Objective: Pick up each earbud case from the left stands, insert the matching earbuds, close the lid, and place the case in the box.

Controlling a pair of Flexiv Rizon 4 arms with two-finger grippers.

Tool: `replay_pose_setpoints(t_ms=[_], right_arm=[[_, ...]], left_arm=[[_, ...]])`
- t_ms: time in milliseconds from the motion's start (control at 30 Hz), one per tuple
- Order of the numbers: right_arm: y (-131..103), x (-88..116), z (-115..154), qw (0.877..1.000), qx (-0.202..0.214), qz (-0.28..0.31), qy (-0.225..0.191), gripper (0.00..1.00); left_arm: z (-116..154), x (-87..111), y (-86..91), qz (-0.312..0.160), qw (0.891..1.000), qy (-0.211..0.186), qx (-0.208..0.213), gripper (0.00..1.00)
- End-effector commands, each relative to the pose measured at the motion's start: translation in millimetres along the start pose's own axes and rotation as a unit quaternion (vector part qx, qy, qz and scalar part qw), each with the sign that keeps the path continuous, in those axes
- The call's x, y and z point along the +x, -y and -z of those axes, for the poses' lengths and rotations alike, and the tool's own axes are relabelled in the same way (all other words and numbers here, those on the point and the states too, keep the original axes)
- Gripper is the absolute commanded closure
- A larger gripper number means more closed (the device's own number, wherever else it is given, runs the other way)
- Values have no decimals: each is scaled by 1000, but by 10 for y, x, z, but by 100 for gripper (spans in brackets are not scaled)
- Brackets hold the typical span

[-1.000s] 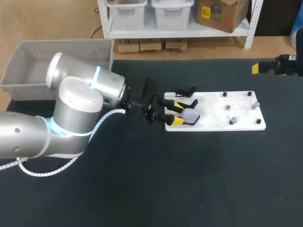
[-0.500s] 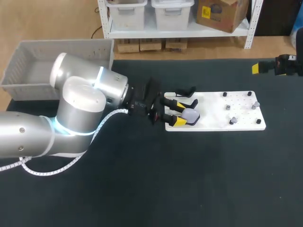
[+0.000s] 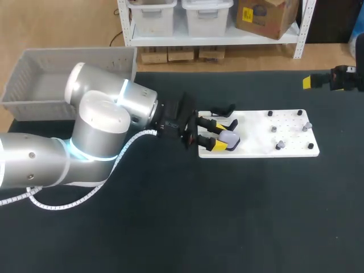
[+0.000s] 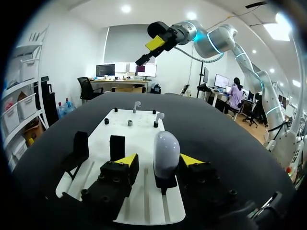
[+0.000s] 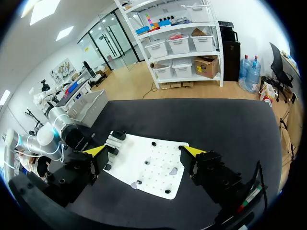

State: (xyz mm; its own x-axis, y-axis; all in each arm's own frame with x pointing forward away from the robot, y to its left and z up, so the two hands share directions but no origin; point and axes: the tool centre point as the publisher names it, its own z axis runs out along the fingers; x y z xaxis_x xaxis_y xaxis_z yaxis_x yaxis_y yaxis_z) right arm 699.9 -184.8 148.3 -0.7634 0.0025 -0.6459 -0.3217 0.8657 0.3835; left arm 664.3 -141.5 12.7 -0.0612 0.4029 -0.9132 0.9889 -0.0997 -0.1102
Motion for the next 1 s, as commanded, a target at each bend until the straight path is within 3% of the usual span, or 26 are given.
replay_pose_setpoints(t_ms=[33,133,200,233,267,400,667,1000], right_arm=[[-6,0,7,1000,2,0,0,0],[-6,0,7,1000,2,0,0,0],[-6,0,7,1000,2,0,0,0],[-6,0,7,1000,2,0,0,0],[-6,0,7,1000,2,0,0,0],[-6,0,7,1000,2,0,0,0],[-6,0,7,1000,2,0,0,0],[-6,0,7,1000,2,0,0,0]], left_arm=[[-18,32,-6,1,1000,-1,0,51],[-19,34,-3,0,1000,0,-1,67],[-26,27,4,-1,1000,0,0,73],[-29,22,8,-2,1000,-1,0,80],[-30,15,14,-3,1000,-1,1,100],[27,-40,45,-10,1000,5,-7,100],[315,-367,204,-46,997,50,-34,100],[471,-811,376,-63,982,175,-14,100]])
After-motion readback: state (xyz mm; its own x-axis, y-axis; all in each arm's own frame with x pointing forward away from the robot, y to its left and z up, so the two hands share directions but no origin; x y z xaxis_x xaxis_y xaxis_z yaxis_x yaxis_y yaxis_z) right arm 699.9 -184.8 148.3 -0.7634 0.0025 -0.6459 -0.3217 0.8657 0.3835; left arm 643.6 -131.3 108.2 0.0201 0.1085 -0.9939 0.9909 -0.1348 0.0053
